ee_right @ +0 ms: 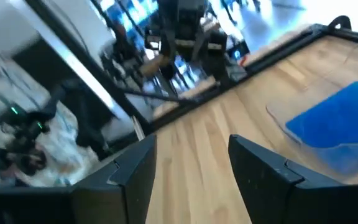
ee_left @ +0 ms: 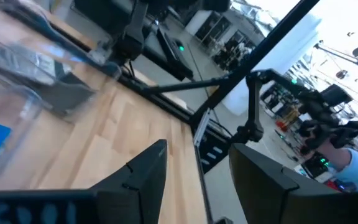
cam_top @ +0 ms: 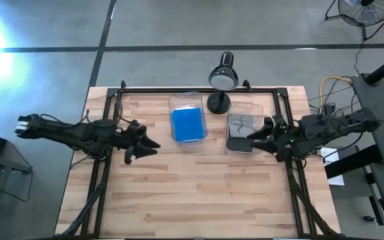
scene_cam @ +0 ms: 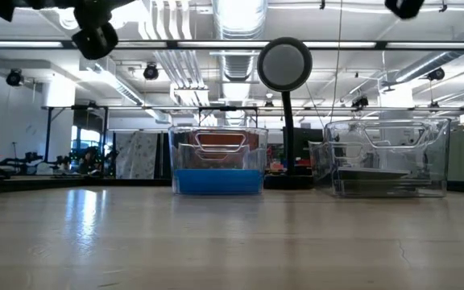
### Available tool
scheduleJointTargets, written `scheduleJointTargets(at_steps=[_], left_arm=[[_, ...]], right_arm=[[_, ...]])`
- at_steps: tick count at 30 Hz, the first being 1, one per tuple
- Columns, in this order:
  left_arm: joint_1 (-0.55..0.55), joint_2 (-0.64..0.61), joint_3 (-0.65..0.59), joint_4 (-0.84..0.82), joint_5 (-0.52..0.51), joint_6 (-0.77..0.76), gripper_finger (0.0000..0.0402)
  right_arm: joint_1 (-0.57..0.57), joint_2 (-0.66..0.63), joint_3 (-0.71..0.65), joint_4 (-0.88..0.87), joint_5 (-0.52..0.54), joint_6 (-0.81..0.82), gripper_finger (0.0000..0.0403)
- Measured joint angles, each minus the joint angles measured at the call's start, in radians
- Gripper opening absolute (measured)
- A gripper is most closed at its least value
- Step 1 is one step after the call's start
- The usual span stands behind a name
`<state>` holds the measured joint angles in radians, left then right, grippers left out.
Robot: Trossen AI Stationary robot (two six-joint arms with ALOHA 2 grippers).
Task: Pick & place jewel cases by type
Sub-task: Return to Home Position
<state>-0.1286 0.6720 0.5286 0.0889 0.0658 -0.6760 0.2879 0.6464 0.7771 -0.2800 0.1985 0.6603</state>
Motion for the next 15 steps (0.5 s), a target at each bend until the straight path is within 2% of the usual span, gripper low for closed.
scheduleJointTargets(at_steps=[3, 7, 15], left_arm=[[0.031, -0.086, -0.036, -0.012, 0.01, 0.03, 0.0155], [0.097, -0.183, -0.137, 0.046, 0.118, 0.051, 0.0155], [0.176, -0.284, -0.42, 0.443, 0.248, 0.007, 0.0155]], right_arm=[[-0.011, -0.117, -0.134, 0.111, 0.01, 0.018, 0.0194], [-0.016, -0.312, -0.279, 0.211, 0.003, -0.023, 0.0194], [-0.016, -0.627, -0.532, 0.407, -0.078, -0.195, 0.0194]])
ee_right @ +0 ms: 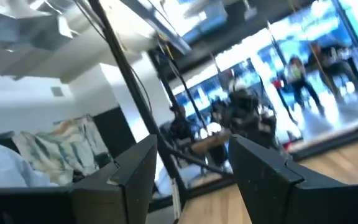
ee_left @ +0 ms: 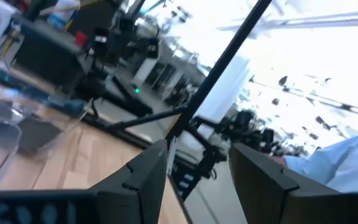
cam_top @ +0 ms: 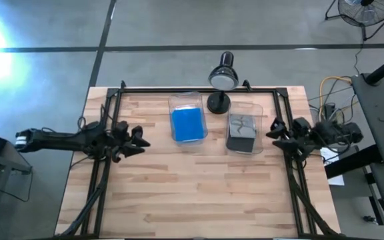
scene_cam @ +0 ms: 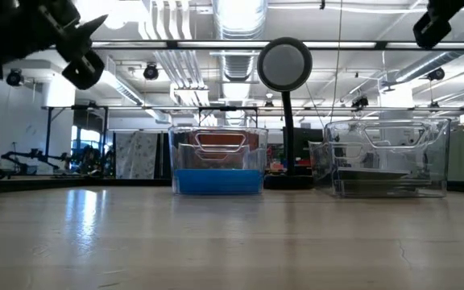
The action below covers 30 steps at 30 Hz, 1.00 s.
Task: Pick & place jewel cases by type
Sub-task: Return to Home Position
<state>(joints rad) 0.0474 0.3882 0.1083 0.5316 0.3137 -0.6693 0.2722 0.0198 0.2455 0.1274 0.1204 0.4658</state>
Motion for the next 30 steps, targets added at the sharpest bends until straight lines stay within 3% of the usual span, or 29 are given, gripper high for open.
scheduleJointTargets(at_steps=[4, 6, 13, 17, 24, 30], left_arm=[[0.016, -0.04, -0.1, 0.124, 0.0, -0.04, 0.0155], [0.017, -0.047, -0.091, 0.053, 0.0, -0.071, 0.0155], [0.017, -0.033, -0.098, -0.049, 0.003, -0.099, 0.0155], [0.009, -0.042, -0.099, -0.143, -0.004, -0.099, 0.0155], [0.005, -0.235, -0.1, -0.407, -0.012, -0.098, 0.0155], [0.013, -0.346, -0.1, -0.476, -0.018, -0.098, 0.0155]], right_arm=[[-0.002, -0.015, -0.08, 0.013, 0.075, -0.028, 0.0194], [-0.002, 0.016, -0.106, 0.005, 0.118, -0.025, 0.0194], [-0.002, 0.077, -0.223, 0.002, 0.122, -0.022, 0.0194], [-0.002, 0.108, -0.234, -0.088, 0.108, -0.021, 0.0194], [-0.006, 0.011, -0.235, -0.087, 0.091, -0.021, 0.0194], [-0.022, -0.02, -0.236, -0.087, 0.088, -0.02, 0.0194]])
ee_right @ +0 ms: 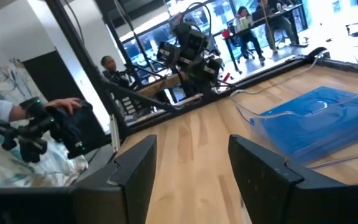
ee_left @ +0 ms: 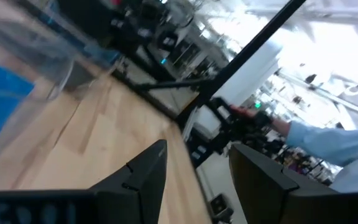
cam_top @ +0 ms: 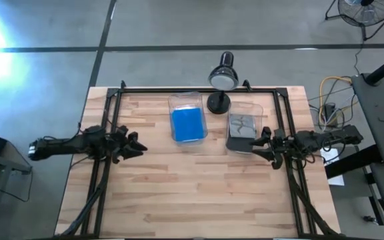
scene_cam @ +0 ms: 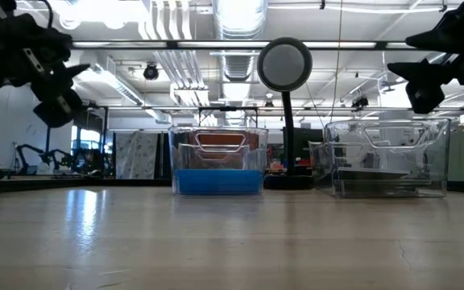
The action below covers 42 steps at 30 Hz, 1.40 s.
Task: Pick & place jewel cases by type
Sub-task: Return to Home Position
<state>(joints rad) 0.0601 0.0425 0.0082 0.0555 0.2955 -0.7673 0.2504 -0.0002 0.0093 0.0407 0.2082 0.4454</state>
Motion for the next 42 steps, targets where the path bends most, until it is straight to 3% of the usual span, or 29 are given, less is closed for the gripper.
scheduleJointTargets(at_steps=[21, 42], left_arm=[[0.022, -0.042, -0.002, 0.015, 0.0, 0.005, 0.0155], [0.022, 0.008, -0.002, 0.001, -0.003, 0.004, 0.0155]], right_arm=[[0.0, 0.0, 0.0, 0.0, 0.0, 0.0, 0.0194], [0.0, 0.0, 0.0, 0.0, 0.0, 0.0, 0.0194]])
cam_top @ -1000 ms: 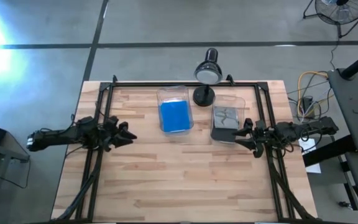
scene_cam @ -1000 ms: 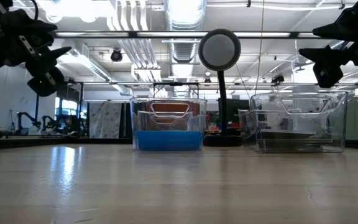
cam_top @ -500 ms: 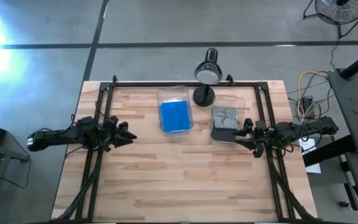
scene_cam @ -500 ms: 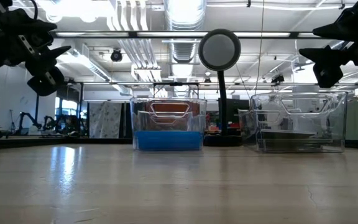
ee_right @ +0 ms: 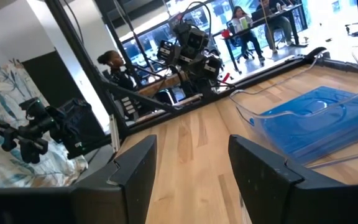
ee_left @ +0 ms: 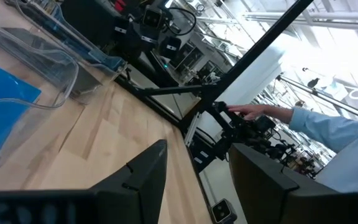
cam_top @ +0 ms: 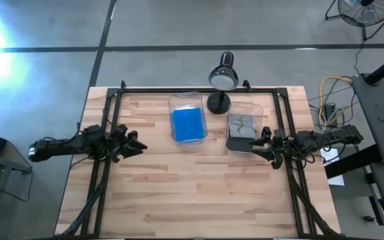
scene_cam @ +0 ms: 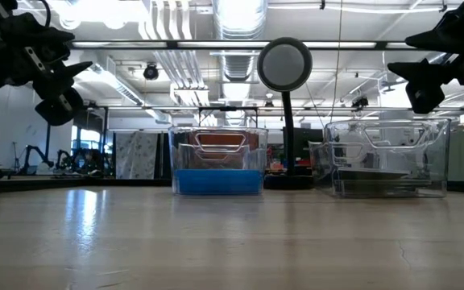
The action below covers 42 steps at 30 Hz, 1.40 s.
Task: Pick & place jewel cases by type
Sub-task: Return to Home Position
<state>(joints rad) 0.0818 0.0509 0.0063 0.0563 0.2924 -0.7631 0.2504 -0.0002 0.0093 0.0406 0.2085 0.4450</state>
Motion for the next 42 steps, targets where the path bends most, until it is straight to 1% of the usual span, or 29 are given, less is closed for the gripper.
scheduleJointTargets(at_steps=[10, 12, 15, 17, 19, 23, 24, 28, 29, 31, 35, 36, 37, 42], left_arm=[[0.0, 0.0, 0.0, -0.002, 0.0, 0.0, 0.0155], [0.0, 0.0, 0.0, -0.003, 0.0, 0.0, 0.0155], [0.0, 0.0, 0.0, -0.003, 0.0, 0.0, 0.0155], [0.0, 0.0, 0.0, -0.003, 0.0, 0.0, 0.0155], [0.0, 0.0, 0.0, -0.003, 0.0, 0.0, 0.0155], [0.0, 0.0, 0.0, -0.004, 0.001, 0.0, 0.0155], [0.0, 0.0, 0.0, -0.004, 0.001, 0.0, 0.0155], [0.0, 0.0, 0.0, -0.004, 0.001, 0.0, 0.0155], [0.0, 0.0, 0.0, -0.004, 0.001, 0.0, 0.0155], [0.0, 0.0, 0.0, -0.004, 0.001, 0.0, 0.0155], [0.0, 0.0, 0.0, -0.004, 0.001, 0.0, 0.0155], [0.0, 0.0, 0.0, -0.004, 0.001, 0.0, 0.0155], [0.0, 0.0, 0.0, -0.004, 0.001, 0.0, 0.0155], [0.0, 0.0, 0.0, -0.004, 0.001, 0.0, 0.0155]], right_arm=[[0.0, 0.0, 0.0, 0.0, 0.0, -0.021, 0.0194], [0.0, 0.0, 0.0, 0.0, 0.002, -0.122, 0.0194], [-0.001, 0.0, 0.0, 0.006, 0.046, -0.346, 0.0194], [-0.001, 0.0, 0.0, 0.008, 0.066, -0.451, 0.0194], [-0.001, 0.0, 0.0, 0.012, 0.103, -0.508, 0.0194], [-0.001, 0.0, 0.0, 0.022, 0.22, -0.596, 0.0194], [-0.003, 0.0, 0.0, 0.022, 0.234, -0.605, 0.0194], [-0.03, 0.0, 0.0, 0.022, 0.236, -0.613, 0.0194], [-0.039, 0.0, 0.0, 0.022, 0.233, -0.614, 0.0194], [-0.069, 0.0, 0.0, 0.019, 0.183, -0.614, 0.0194], [-0.147, 0.0, 0.0, -0.002, -0.027, -0.609, 0.0194], [-0.163, 0.0, 0.0, -0.009, -0.059, -0.597, 0.0194], [-0.177, 0.0, 0.0, -0.012, -0.076, -0.579, 0.0194], [-0.229, 0.0, 0.0, -0.013, -0.082, -0.502, 0.0194]])
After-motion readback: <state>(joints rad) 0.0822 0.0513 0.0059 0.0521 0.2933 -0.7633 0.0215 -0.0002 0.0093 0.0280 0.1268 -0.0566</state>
